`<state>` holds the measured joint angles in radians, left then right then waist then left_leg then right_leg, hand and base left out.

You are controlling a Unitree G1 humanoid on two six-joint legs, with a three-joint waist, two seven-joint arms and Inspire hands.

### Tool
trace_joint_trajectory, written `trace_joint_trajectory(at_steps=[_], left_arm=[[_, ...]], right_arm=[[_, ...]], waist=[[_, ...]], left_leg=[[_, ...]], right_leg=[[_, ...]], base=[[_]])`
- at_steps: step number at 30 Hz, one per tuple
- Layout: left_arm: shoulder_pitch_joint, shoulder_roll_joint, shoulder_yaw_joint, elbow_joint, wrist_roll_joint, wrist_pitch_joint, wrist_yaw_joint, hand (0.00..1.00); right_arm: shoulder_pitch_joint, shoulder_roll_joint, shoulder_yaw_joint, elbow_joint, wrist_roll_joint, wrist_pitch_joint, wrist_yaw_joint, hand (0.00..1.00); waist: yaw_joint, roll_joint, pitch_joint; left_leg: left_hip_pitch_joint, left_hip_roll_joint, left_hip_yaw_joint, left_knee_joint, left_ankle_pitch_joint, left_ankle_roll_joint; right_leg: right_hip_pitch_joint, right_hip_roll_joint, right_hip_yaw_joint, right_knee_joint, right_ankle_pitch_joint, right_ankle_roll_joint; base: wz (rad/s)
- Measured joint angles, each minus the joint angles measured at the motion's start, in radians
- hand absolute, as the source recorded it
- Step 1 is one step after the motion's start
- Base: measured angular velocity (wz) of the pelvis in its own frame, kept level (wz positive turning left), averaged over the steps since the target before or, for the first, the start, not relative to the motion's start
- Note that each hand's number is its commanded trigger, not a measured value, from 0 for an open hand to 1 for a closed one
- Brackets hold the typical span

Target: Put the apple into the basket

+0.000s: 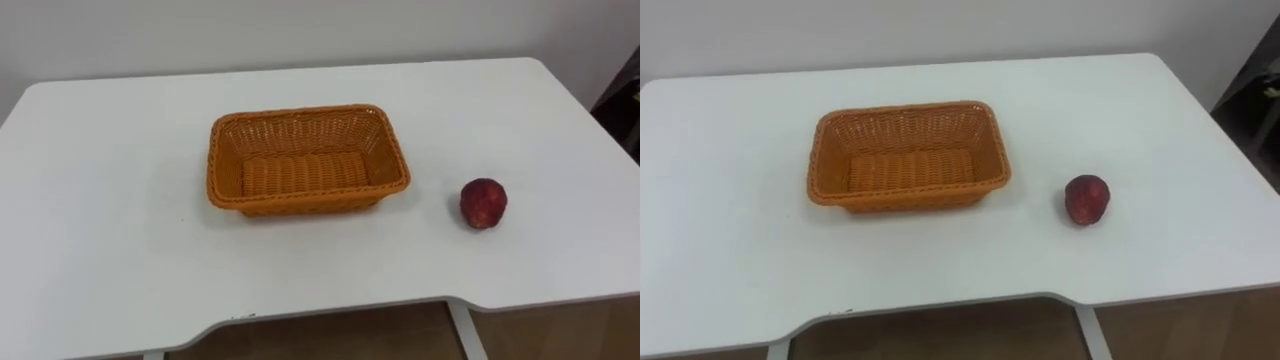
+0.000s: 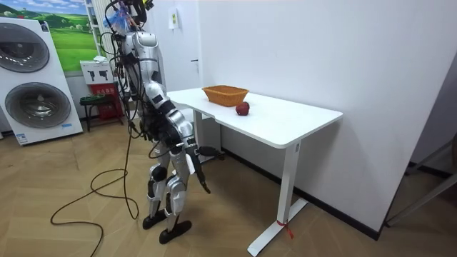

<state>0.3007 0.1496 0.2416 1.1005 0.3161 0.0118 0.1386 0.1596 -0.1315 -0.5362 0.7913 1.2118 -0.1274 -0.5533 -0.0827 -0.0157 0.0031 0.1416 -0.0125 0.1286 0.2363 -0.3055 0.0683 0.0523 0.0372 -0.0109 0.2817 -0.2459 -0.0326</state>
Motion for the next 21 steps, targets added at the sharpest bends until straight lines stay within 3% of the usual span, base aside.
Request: trace_joint_trajectory(at_steps=[4,10,12,15,18,21], left_arm=[[0.001,0.003,-0.001,-0.002,0.005,-0.022,0.032,0.0],[0.0,0.008,-0.02,-0.019,0.031,-0.02,0.049,0.0],[0.001,0.017,-0.029,-0.021,0.05,-0.019,0.049,0.0],[0.0,0.023,-0.048,-0.021,0.055,-0.019,0.049,0.0],[-0.005,0.023,-0.068,-0.021,0.091,-0.014,0.047,0.0],[-0.017,0.023,-0.096,-0.022,0.089,-0.01,0.046,0.0]], right_arm=[[-0.009,0.0,-0.008,-0.181,-0.091,-0.044,-0.168,0.0],[-0.042,-0.001,0.012,-0.442,-0.497,-0.068,-0.399,0.0],[-0.048,-0.002,0.026,-0.528,-0.704,-0.076,-0.455,0.0],[-0.047,-0.024,0.063,-0.577,-0.864,-0.09,-0.483,0.0],[-0.042,-0.026,0.124,-0.666,-1.053,-0.09,-0.48,0.0],[-0.042,-0.029,0.193,-0.723,-1.143,-0.089,-0.439,0.0]], waist=[[0.0,-0.002,-0.0026],[0.011,-0.004,-0.0039],[0.014,-0.005,-0.0054],[0.04,-0.004,-0.0083],[0.054,-0.003,-0.0043],[0.064,-0.005,-0.0041]], left_leg=[[-0.014,-0.001,-0.002,0.001,0.003,0.003],[-0.037,-0.002,-0.008,-0.001,0.005,0.005],[-0.043,-0.002,-0.022,-0.003,0.007,0.004],[-0.042,0.0,-0.024,-0.013,0.014,0.0],[-0.042,0.001,-0.024,-0.017,0.019,-0.002],[-0.042,0.002,-0.025,-0.017,0.02,-0.003]], right_leg=[[-0.004,0.003,-0.008,0.001,0.006,0.001],[-0.019,0.002,-0.018,-0.009,0.01,0.003],[-0.019,0.003,-0.024,-0.018,0.013,0.002],[-0.014,0.009,-0.018,-0.047,0.03,-0.001],[-0.017,0.009,-0.018,-0.048,0.032,-0.002],[-0.014,0.009,-0.024,-0.053,0.034,-0.004]], base=[[0.0],[0.05],[0.11],[-0.03],[-0.02],[0.04]])
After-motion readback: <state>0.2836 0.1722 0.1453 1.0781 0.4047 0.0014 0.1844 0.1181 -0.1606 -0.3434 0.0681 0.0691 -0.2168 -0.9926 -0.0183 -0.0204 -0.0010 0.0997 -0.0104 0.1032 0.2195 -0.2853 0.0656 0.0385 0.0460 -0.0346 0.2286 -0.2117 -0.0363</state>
